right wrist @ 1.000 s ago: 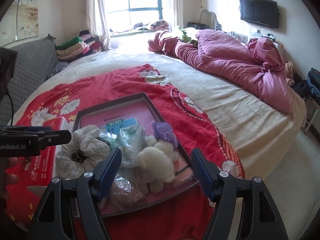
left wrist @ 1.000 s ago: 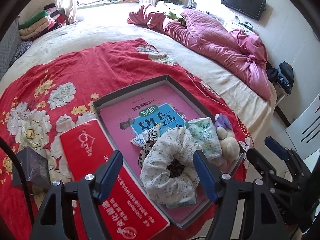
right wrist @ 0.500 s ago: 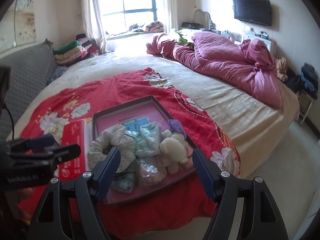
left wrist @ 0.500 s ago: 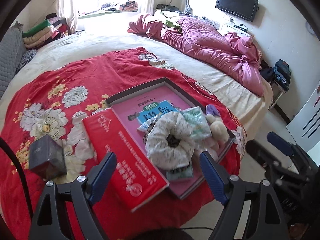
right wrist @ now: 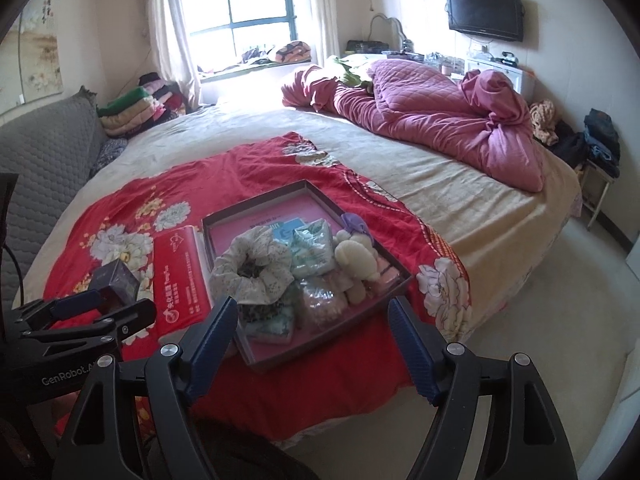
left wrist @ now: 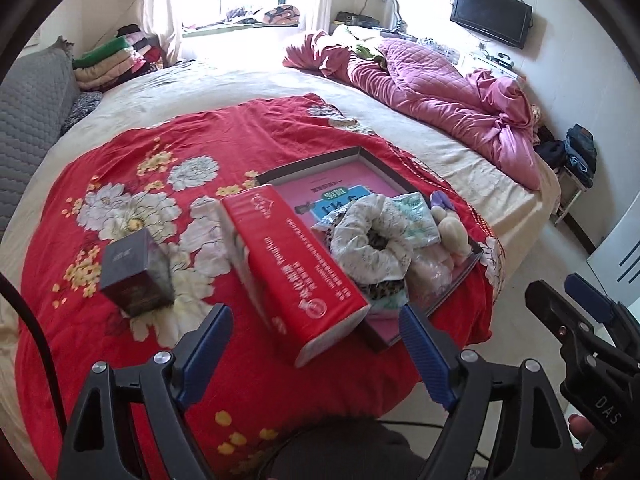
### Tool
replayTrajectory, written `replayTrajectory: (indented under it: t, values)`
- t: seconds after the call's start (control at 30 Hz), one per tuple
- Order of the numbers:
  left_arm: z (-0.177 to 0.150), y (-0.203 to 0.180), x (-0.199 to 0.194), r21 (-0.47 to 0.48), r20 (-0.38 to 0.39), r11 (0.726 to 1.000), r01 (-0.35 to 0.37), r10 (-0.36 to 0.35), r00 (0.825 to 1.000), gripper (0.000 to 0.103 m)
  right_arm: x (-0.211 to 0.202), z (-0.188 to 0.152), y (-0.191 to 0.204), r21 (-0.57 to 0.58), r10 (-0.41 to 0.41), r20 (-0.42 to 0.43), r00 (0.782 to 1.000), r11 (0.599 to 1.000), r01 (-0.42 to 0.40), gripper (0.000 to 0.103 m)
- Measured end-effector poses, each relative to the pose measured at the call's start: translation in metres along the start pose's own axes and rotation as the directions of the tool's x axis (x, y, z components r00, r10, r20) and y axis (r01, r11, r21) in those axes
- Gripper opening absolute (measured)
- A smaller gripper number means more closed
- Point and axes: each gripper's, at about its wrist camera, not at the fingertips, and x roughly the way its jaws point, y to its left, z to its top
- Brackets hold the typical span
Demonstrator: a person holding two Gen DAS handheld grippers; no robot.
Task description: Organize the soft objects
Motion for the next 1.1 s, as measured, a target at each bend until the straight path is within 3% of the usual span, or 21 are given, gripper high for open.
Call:
replayTrajectory:
  t: [0.3,0.67,1.1]
  values:
    - [-0.023,0.011,-0.016,-0.007,-0.012,1.000,-0.026,0.026,1.000,0.084,-0.022,-0.015,0.010,0.003,-0.045,0.018,0.999,0.999,0.045,0.079]
    - [-0.053,0.012,-0.019,-0.001,-0.041,0.998,-0.061,0.061,0.997,0.084,-0.018,-0.042,0.020,-0.022,-0.042,-0.039,0.998,0.999,0.041,0.079]
    - [-0.062,0.015,-0.012,-0.002,-0.069,0.996,-0.088,0.087,0.994,0.084,-0.019,-0.048,0.026,-0.039,-0.032,-0.032,0.999,0.999,0.031,0.079]
